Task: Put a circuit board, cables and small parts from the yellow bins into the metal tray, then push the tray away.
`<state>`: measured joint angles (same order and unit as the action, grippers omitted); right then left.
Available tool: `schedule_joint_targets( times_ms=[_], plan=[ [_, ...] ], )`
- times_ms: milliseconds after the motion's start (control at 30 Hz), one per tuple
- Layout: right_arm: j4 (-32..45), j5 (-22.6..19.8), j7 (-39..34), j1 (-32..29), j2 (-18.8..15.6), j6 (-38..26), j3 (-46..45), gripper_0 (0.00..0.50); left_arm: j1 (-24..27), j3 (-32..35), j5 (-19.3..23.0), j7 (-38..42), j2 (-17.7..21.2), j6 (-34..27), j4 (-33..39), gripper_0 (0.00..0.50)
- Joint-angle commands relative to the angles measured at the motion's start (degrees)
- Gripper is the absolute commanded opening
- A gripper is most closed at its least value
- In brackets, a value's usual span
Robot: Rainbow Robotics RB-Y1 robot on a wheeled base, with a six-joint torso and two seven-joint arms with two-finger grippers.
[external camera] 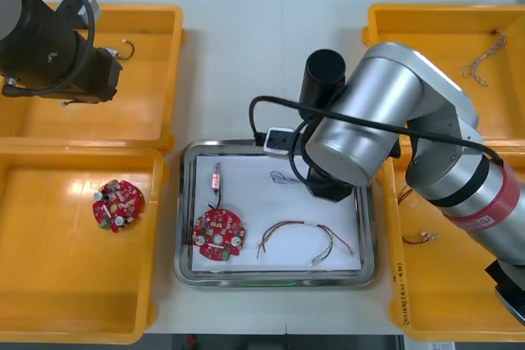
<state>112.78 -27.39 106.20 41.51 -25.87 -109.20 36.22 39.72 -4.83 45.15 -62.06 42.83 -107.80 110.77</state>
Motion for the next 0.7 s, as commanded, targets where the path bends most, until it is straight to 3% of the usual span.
schedule_joint_targets(
  times_ms=[33, 267, 700],
  plan=[
    [4.0, -1.1, -4.7, 2.4, 2.3, -0.8, -5.7, 0.500, -0.5, 1.5, 0.6, 4.1, -0.6, -0.4, 2.1, 0.000],
    [7.9, -4.3, -11.6, 2.8, 1.0, -0.8, -13.8, 0.500, -0.5, 1.5, 1.1, 4.8, -0.6, -0.3, 2.6, 0.000],
    [11.1, -17.2, -27.2, 2.4, -10.8, -0.8, -29.4, 0.500, 0.4, -3.1, 2.1, 13.2, -0.7, 0.3, 6.4, 0.000]
  ],
)
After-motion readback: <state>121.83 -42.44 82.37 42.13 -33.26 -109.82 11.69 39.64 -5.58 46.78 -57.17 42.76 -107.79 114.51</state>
